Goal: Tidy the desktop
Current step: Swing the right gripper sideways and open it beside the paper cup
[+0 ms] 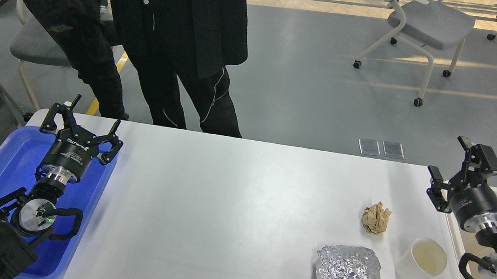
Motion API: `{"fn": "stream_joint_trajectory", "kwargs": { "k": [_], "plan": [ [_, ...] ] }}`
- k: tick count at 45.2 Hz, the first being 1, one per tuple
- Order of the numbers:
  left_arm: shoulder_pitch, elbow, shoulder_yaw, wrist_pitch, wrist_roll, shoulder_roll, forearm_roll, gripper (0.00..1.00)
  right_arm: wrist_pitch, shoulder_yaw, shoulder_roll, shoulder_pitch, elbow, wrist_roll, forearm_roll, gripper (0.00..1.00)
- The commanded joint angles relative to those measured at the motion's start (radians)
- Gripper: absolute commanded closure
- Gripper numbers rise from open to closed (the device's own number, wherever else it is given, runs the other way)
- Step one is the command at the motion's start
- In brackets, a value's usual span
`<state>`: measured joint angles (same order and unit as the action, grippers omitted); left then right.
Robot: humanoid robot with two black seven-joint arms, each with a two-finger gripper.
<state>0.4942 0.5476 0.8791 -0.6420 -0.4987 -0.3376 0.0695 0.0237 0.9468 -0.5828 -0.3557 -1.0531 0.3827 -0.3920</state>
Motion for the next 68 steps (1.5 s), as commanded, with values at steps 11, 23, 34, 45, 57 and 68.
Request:
{"fn": "stream_joint_trajectory", "kwargs": {
  "k": [11, 23, 34, 45, 57, 68],
  "plan": [
    [0.001, 0.000, 0.000, 0.001, 0.000, 0.000, 0.001, 0.00, -0.097, -0.356, -0.351, -0.209, -0.199, -0.113, -0.045, 0.00],
    [0.001, 0.000, 0.000, 0.001, 0.000, 0.000, 0.001, 0.00, -0.150, -0.681, -0.445, -0.442, -0.243, -0.180, -0.342, 0.00],
    [0.000, 0.000, 0.000, 0.001, 0.000, 0.000, 0.001, 0.00, -0.162, -0.731, -0.479, -0.486, -0.286, -0.183, -0.562, 0.00],
    [0.001, 0.000, 0.000, 0.001, 0.000, 0.000, 0.001, 0.00, -0.234, -0.789, -0.537, -0.516, -0.347, -0.186, -0.622, 0.00],
    [0.000, 0.000, 0.000, 0.001, 0.000, 0.000, 0.001, 0.00, -0.235, -0.796, -0.575, -0.493, -0.343, -0.182, -0.833, 0.00],
    [0.001, 0.000, 0.000, 0.001, 0.000, 0.000, 0.001, 0.00, -0.226, -0.878, -0.563, -0.486, -0.305, -0.180, -0.907, 0.00]
  ]
}}
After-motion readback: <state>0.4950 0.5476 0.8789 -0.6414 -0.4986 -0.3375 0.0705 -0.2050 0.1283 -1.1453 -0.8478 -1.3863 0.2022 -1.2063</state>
